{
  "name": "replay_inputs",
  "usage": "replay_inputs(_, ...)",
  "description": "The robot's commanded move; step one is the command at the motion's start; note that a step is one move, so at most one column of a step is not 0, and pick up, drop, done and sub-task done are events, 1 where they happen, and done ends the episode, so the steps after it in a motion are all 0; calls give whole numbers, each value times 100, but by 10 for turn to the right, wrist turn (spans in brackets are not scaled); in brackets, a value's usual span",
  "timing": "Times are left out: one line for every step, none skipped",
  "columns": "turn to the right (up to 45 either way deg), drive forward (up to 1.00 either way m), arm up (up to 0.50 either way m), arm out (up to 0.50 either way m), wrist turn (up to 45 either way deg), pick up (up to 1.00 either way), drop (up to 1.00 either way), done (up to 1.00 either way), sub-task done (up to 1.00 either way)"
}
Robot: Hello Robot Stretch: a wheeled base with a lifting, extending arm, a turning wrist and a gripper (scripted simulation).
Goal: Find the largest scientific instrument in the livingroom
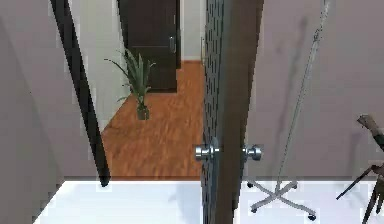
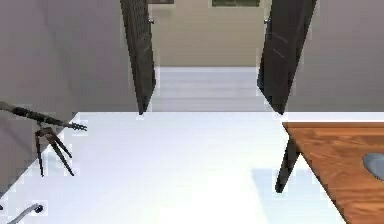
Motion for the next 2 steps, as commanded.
replay_inputs(450, 0, 0, 0, 0, 0, 0, 0, 0)
replay_inputs(420, 0, 0, 0, 0, 0, 0, 0, 0)
